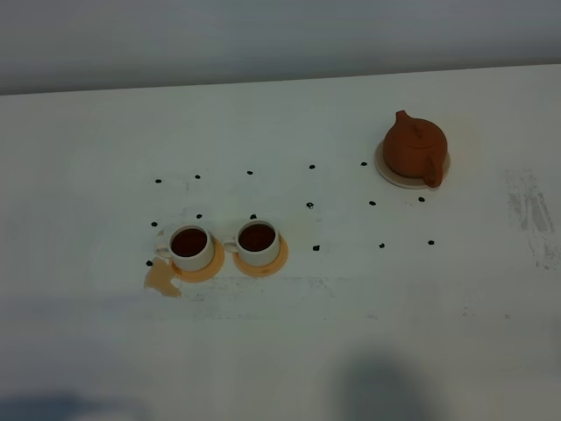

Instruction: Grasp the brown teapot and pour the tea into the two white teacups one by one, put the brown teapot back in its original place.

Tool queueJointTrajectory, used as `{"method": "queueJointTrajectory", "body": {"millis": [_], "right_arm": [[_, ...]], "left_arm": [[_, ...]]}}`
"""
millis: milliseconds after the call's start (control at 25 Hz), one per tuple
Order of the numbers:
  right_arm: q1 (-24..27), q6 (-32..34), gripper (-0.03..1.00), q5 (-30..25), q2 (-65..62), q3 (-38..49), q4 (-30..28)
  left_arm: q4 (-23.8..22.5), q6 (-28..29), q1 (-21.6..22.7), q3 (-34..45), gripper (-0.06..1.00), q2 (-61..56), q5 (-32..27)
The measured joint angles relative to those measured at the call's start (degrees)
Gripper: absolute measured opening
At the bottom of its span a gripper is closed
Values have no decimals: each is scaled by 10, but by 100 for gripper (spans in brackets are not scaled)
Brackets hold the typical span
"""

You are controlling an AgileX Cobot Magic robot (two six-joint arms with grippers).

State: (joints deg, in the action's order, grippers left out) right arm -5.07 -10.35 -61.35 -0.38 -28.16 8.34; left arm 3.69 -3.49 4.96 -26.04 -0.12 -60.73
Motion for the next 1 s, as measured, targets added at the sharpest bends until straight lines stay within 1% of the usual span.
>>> {"method": "queueJointTrajectory", "body": {"millis": [120,280,480,1000], "right_arm": [[19,-4,55,0,0,0,1],[23,-19,55,-1,0,0,4],[48,-25,55,-2,0,0,4],[51,-26,55,-3,0,0,4]], "left_arm": [[0,0,0,0,50,0,0],[0,0,0,0,50,0,0],[0,0,0,0,50,0,0],[0,0,0,0,50,0,0]]}}
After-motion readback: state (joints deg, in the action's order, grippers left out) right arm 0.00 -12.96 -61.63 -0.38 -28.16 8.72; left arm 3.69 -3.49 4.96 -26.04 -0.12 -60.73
